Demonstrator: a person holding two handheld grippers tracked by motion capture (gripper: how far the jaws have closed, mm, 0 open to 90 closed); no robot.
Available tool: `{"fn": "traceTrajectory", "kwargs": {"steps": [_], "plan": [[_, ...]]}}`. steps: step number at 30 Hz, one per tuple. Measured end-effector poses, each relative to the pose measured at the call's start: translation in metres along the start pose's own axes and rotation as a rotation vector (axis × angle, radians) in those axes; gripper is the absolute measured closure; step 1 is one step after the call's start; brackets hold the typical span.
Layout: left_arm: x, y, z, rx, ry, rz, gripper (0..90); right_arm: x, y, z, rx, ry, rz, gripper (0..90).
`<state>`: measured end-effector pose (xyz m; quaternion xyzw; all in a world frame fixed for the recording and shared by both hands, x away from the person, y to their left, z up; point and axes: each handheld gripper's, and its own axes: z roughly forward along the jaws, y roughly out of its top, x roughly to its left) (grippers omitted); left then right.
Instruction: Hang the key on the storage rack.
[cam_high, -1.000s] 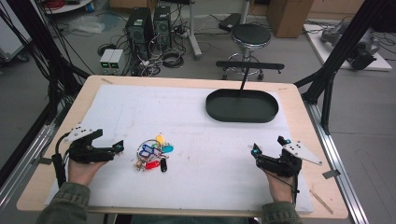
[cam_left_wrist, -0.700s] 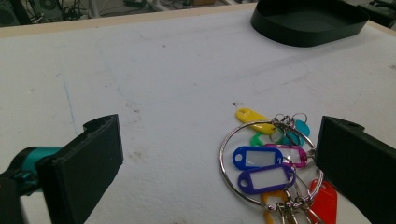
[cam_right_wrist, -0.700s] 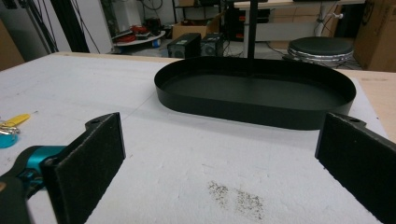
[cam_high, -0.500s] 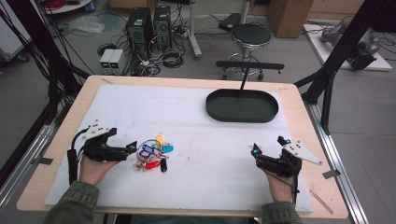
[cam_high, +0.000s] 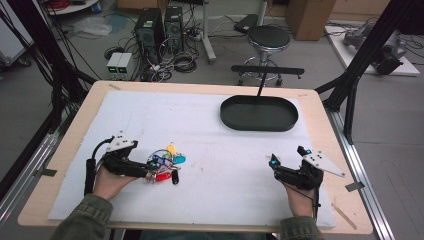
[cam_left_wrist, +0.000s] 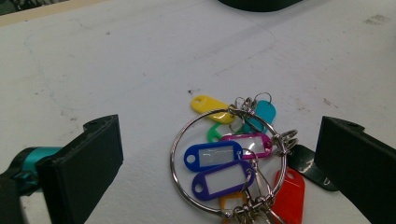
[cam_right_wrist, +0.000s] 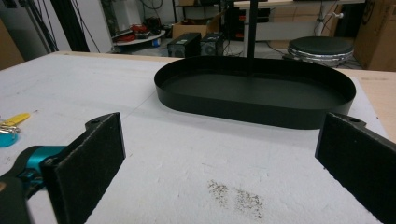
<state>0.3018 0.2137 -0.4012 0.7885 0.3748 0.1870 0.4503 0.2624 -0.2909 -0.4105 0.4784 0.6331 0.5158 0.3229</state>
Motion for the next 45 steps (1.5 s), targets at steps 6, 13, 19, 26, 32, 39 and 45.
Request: {"fn": "traceTrajectory", "kwargs": {"steps": [6,13,19,26,32,39,45], "plan": [[-0.01,0.0,0.01,0.053,-0.021,0.053,1.7,0.0,0.0,0.0,0.002,-0.001,-0.001,0.5],[-0.016,0.0,0.019,0.09,-0.037,0.081,1.7,0.0,0.0,0.0,0.006,-0.001,-0.004,0.5],[-0.022,-0.001,0.027,0.145,-0.062,0.121,2.4,0.0,0.0,0.0,0.007,-0.002,-0.012,0.5],[-0.026,-0.002,0.034,0.185,-0.09,0.143,7.0,0.001,0.0,0.001,0.015,0.001,-0.012,0.5],[-0.03,-0.004,0.038,0.211,-0.095,0.167,15.1,0.001,-0.001,0.001,0.014,0.001,-0.013,0.5],[-0.033,-0.006,0.041,0.245,-0.079,0.206,30.2,0.001,-0.001,0.002,0.028,0.007,-0.022,0.5],[-0.034,-0.007,0.044,0.265,-0.085,0.21,42.9,0.001,-0.001,0.002,0.029,0.006,-0.021,0.5]]}}
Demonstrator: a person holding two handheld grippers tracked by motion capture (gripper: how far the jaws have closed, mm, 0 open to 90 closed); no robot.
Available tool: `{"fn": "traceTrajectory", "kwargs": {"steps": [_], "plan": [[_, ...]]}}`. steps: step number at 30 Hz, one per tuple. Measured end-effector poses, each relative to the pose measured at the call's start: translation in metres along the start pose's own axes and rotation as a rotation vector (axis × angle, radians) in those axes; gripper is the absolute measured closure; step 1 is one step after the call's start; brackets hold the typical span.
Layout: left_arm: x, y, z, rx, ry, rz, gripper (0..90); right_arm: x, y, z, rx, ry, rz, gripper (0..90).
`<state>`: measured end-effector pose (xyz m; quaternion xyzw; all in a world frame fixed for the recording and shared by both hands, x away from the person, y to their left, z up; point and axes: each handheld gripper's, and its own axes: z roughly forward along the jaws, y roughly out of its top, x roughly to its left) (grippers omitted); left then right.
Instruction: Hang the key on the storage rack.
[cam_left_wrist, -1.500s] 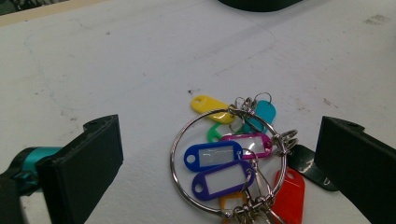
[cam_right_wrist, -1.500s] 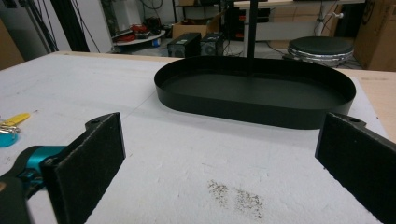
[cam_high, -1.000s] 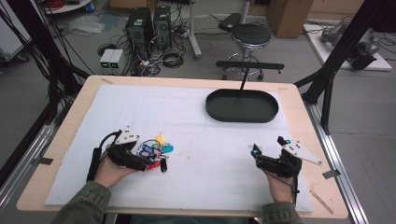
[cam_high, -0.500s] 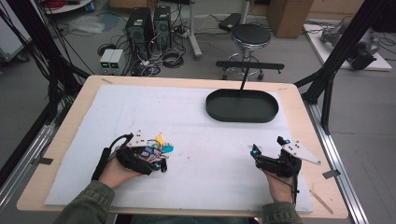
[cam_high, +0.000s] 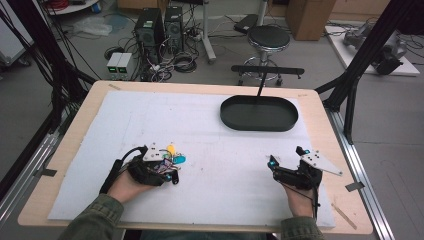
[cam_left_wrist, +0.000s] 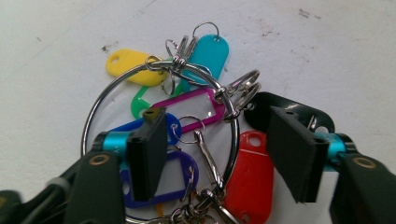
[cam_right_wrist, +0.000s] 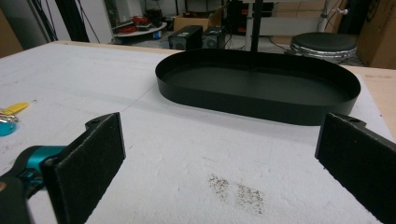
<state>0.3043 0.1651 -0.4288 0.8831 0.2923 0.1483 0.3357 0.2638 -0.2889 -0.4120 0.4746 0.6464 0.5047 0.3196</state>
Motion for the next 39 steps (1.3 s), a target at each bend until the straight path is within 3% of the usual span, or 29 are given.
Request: {"fn": "traceTrajectory", "kwargs": {"steps": [1,2,3,4,5,6,10,13,19,25,34,39], "plan": [[0.001,0.0,0.0,0.002,-0.006,-0.002,46.8,0.0,0.0,0.0,0.0,0.0,-0.001,0.5],[0.0,0.0,0.001,0.006,-0.01,-0.006,60.3,0.0,0.0,0.0,0.001,0.0,-0.004,0.5],[0.001,0.0,0.002,0.012,-0.026,-0.008,68.3,0.0,0.0,0.001,0.002,0.001,-0.004,0.5],[0.0,0.0,0.002,0.01,-0.052,-0.01,68.3,0.0,0.0,0.001,0.002,0.001,-0.004,0.5],[0.0,0.001,0.002,0.007,-0.049,-0.001,81.0,0.0,0.0,0.001,0.003,0.0,-0.007,0.5],[0.0,0.001,0.002,0.006,-0.058,0.002,82.8,0.0,0.0,0.001,0.002,0.0,-0.008,0.5],[0.003,0.002,0.002,0.014,-0.088,-0.008,83.5,0.0,0.0,0.001,0.001,-0.001,-0.007,0.6],[0.002,0.003,-0.002,-0.011,-0.07,0.007,83.6,0.0,0.0,0.0,0.002,0.0,-0.005,0.5],[0.005,0.006,-0.014,-0.061,-0.1,-0.001,83.8,-0.001,0.0,0.0,-0.004,-0.002,-0.002,0.5],[0.014,0.011,-0.022,-0.097,-0.128,-0.038,83.9,-0.001,0.001,-0.002,-0.011,-0.001,0.007,0.5],[0.028,0.031,-0.043,-0.15,-0.181,-0.056,84.2,-0.002,0.001,-0.003,-0.019,0.004,0.015,0.5],[0.034,0.045,-0.051,-0.166,-0.18,-0.044,84.2,-0.003,0.001,-0.004,-0.021,0.003,0.02,0.5]]}}
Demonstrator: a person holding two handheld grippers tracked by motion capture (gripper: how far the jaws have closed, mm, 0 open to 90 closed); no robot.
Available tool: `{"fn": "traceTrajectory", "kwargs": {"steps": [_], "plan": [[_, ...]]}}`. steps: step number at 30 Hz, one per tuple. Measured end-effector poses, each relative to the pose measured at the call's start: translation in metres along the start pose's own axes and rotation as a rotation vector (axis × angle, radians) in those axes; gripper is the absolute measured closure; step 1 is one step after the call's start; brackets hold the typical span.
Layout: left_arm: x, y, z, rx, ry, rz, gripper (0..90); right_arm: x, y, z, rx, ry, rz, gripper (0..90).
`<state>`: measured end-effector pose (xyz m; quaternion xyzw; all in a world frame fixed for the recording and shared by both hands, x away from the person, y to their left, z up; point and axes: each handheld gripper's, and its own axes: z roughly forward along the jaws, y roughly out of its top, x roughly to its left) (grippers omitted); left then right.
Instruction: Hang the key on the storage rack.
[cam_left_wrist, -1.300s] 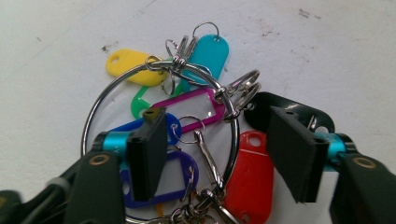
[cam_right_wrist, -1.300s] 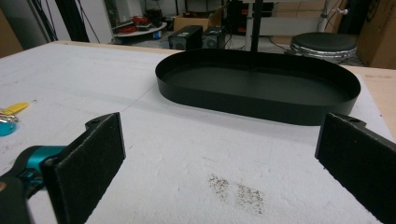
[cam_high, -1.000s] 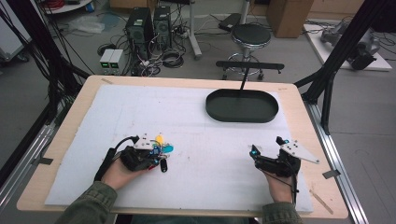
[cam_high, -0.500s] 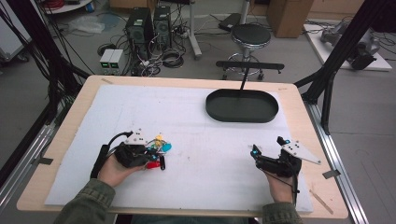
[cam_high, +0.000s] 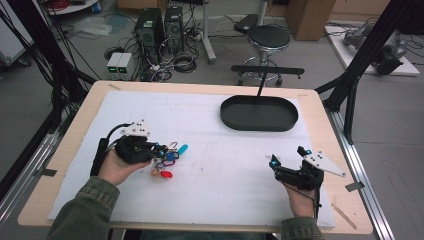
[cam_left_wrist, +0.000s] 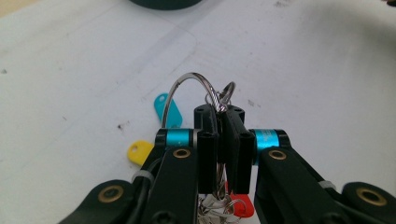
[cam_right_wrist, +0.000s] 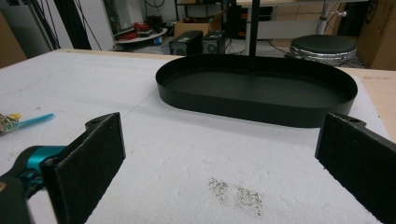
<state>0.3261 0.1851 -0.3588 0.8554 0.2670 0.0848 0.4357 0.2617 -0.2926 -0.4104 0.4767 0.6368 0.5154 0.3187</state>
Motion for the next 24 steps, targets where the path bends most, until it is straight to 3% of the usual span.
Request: {"fn": "traceTrajectory", "kwargs": {"steps": [4,16,24], "plan": [[0.002,0.009,-0.004,-0.012,0.019,0.002,84.2,-0.001,0.0,-0.001,-0.004,-0.004,0.005,0.5],[0.008,0.035,-0.017,-0.048,0.007,0.007,84.2,-0.002,0.0,-0.002,-0.016,-0.008,0.011,0.5],[0.013,0.051,-0.017,-0.051,0.004,0.021,84.2,-0.002,0.0,-0.002,-0.008,-0.006,0.016,0.5]]}}
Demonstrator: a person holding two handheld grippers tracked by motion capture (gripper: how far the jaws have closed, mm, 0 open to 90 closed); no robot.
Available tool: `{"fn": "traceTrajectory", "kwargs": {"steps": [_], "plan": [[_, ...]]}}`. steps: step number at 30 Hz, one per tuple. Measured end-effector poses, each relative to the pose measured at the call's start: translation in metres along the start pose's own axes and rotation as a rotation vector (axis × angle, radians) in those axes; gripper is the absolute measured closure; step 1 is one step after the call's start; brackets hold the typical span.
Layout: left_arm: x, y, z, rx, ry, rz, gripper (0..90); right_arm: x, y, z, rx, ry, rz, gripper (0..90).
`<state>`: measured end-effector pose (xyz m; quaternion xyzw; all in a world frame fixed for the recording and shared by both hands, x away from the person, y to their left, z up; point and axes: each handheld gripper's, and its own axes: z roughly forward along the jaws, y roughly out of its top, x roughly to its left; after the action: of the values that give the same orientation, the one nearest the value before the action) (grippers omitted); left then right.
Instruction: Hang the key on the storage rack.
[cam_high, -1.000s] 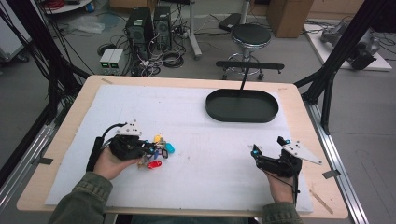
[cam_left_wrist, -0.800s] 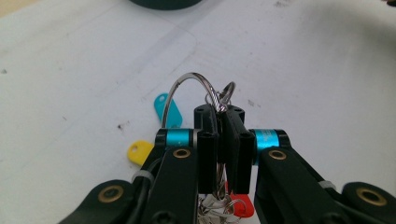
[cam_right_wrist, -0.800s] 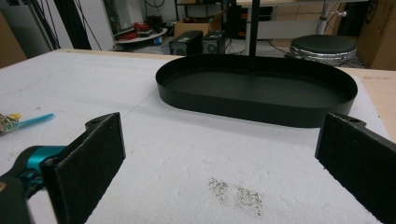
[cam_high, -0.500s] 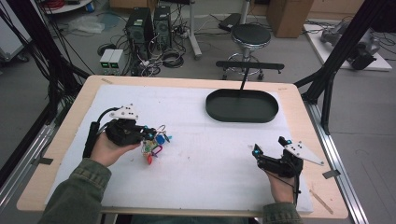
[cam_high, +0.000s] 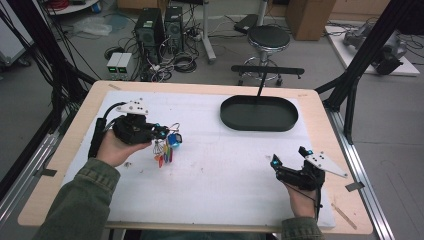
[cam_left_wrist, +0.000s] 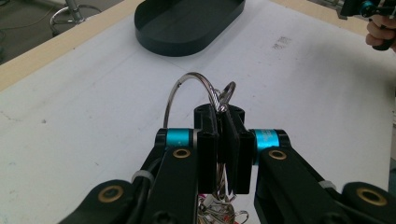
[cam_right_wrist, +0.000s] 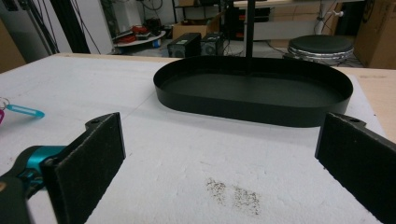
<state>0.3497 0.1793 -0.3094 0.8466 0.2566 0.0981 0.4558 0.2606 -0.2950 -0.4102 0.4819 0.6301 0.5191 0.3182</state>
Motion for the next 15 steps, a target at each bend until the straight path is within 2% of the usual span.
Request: {"fn": "traceTrajectory", "kwargs": {"steps": [15], "plan": [[0.012,0.038,0.009,-0.015,-0.036,0.013,84.2,0.001,-0.001,0.0,0.005,0.006,-0.001,0.5]]}}
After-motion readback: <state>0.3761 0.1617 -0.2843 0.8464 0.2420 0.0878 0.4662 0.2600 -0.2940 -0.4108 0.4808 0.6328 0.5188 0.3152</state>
